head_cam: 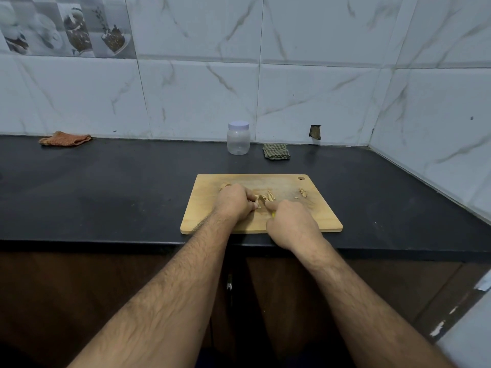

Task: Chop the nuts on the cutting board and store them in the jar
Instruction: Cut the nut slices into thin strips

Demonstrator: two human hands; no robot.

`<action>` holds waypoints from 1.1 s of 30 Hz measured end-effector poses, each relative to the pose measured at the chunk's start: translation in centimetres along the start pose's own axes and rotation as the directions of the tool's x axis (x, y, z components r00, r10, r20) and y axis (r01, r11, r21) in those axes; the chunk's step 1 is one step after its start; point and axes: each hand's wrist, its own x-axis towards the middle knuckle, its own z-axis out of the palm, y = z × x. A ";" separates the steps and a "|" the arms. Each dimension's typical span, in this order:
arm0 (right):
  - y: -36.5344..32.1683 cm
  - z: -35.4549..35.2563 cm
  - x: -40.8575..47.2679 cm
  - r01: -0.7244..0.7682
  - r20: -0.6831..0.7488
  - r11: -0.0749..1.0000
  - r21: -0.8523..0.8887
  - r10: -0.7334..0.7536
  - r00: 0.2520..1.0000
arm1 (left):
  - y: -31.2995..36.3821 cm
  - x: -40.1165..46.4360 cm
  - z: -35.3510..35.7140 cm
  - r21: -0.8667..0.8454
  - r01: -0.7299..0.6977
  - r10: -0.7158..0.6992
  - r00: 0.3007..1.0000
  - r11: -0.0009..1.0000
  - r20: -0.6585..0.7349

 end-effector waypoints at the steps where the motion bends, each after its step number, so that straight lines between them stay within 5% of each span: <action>1: -0.1 0.0 0.1 0.007 0.003 1.000 0.006 -0.007 1.000 | 0.0 0.0 0.0 0.001 -0.001 0.001 1.000 1.000 -0.003; 9: 0.1 -0.2 0.4 0.020 -0.103 0.998 0.052 -0.014 0.995 | 0.0 0.0 0.0 0.025 -0.014 0.014 1.000 1.000 -0.004; 33: 0.0 -0.1 0.7 0.003 0.018 1.000 0.022 -0.003 1.000 | 0.0 -0.1 0.0 0.051 -0.034 0.034 0.999 0.998 0.001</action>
